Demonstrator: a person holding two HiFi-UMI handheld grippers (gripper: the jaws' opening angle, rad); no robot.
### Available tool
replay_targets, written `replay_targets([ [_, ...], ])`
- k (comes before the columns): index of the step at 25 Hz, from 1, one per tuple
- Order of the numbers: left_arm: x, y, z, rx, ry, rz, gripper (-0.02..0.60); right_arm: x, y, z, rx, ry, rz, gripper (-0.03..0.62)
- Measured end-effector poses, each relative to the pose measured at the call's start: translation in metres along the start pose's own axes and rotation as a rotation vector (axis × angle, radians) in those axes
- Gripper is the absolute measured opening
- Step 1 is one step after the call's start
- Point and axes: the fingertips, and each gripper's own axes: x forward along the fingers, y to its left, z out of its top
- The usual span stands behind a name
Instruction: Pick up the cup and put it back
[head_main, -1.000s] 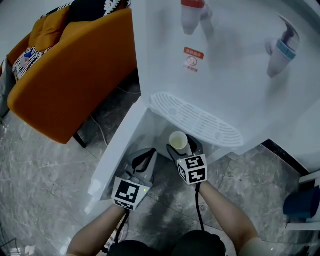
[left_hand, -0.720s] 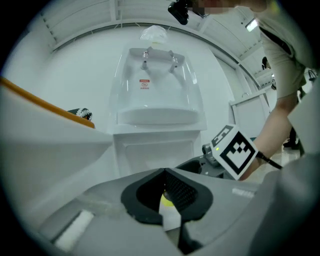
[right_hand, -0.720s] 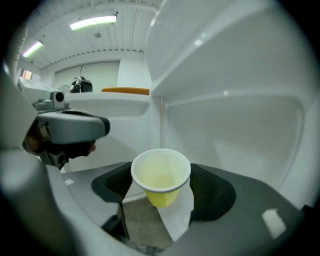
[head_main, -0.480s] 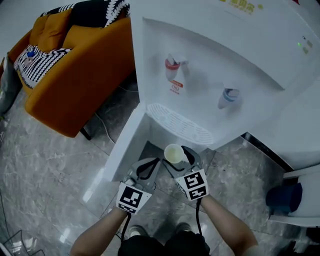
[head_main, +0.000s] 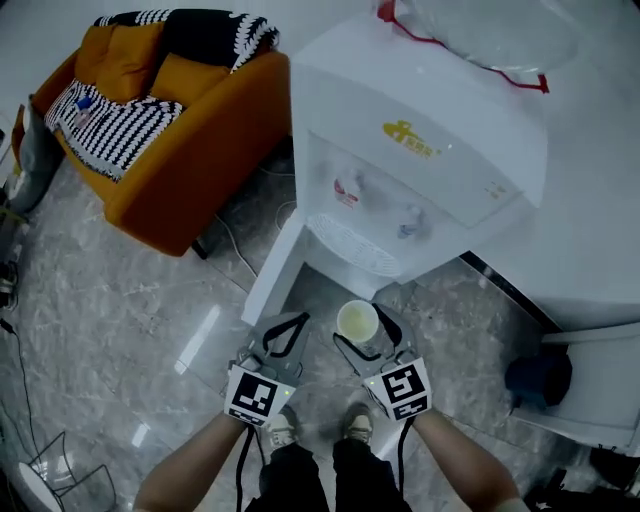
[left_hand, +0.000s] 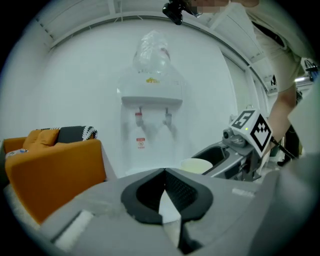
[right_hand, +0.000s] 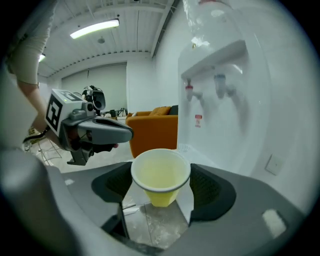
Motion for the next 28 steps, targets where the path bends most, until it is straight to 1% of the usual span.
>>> replay_targets([
  [3, -0.030, 0.008, 0.062, 0.011, -0.010, 0.007, 0.002, -0.044, 0.010, 0.064, 0.041, -0.016, 0.010, 0.362],
  [5, -0.050, 0.009, 0.108, -0.001, -0.026, 0.011, 0.002, -0.073, 0.016, 0.109, 0.043, -0.029, 0.014, 0.362],
  [7, -0.068, 0.009, 0.153, -0.009, -0.048, 0.012, 0.002, -0.101, 0.021, 0.152, 0.019, -0.040, 0.018, 0.362],
  [10, -0.093, 0.010, 0.212, 0.022, -0.077, 0.000, 0.002, -0.137, 0.028, 0.218, -0.014, -0.077, 0.019, 0.362],
  [13, -0.117, 0.017, 0.273, -0.020, -0.108, 0.027, 0.002, -0.172, 0.036, 0.283, -0.060, -0.125, 0.021, 0.362],
  [17, -0.150, 0.019, 0.343, -0.031, -0.140, 0.061, 0.002, -0.219, 0.051, 0.360, -0.091, -0.193, 0.045, 0.362],
  [20, -0.179, 0.017, 0.399, -0.025, -0.188, 0.084, 0.002, -0.253, 0.056, 0.404, -0.113, -0.200, 0.046, 0.362],
  [23, -0.203, 0.011, 0.448, -0.010, -0.198, 0.094, 0.002, -0.284, 0.063, 0.439, -0.127, -0.174, 0.043, 0.362],
  [25, -0.216, 0.008, 0.476, -0.010, -0.205, 0.093, 0.002, -0.303, 0.064, 0.462, -0.136, -0.197, 0.038, 0.362],
  [28, -0.235, 0.001, 0.510, 0.014, -0.218, 0.103, 0.002, -0.331, 0.065, 0.488, -0.139, -0.234, 0.027, 0.362],
])
